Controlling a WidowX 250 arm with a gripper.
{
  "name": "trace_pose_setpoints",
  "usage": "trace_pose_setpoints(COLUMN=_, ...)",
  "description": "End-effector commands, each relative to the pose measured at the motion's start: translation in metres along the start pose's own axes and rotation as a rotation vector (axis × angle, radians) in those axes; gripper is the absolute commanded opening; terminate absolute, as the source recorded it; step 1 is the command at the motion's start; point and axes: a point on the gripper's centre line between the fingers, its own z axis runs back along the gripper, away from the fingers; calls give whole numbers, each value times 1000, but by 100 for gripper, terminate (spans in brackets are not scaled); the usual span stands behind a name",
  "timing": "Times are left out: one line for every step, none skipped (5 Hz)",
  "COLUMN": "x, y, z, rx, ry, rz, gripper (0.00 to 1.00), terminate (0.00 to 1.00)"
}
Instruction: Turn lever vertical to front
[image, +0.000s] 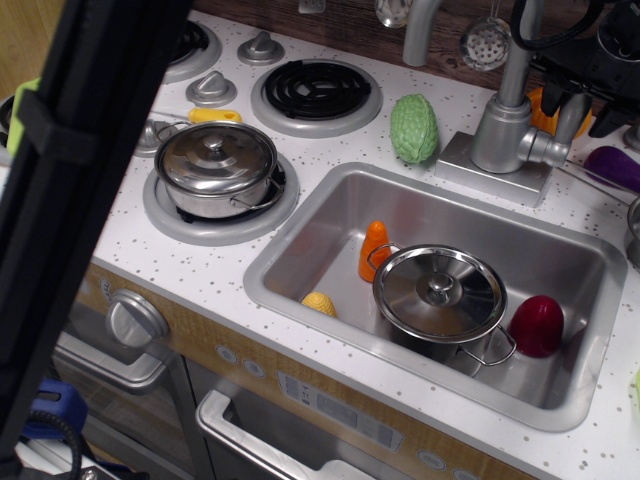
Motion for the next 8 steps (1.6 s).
trace_pose_setpoints(x=13, y=5, z=26, rx=2, ry=-51, rz=42, gripper=0, terminate=0)
trace_pose_setpoints(x=-4, y=2, z=29, rx=-6, ry=-34, rz=83, gripper=0, terminate=0)
trace_pose_setpoints(x=-22, y=0, z=34, rx=11, ry=-33, rz=116, gripper=0, terminate=0)
trace_pose_setpoints(x=-34, y=-1, z=38, rx=5, ry=-15, rz=138, gripper=0, terminate=0)
trace_pose_setpoints(x=-42, y=0, z=33, rx=-42, ry=16, rz=165, gripper=0, terminate=0)
trace_pose_setpoints(x=-51, y=-1, z=25, rx=-78, ry=38, rz=186, gripper=0, terminate=0)
trace_pose_setpoints(x=-59, y=-4, z=15, rx=-93, ry=31, rz=199, gripper=0, terminate=0)
trace_pose_setpoints(x=-63, y=-5, z=9, rx=-98, ry=20, rz=201, gripper=0, terminate=0)
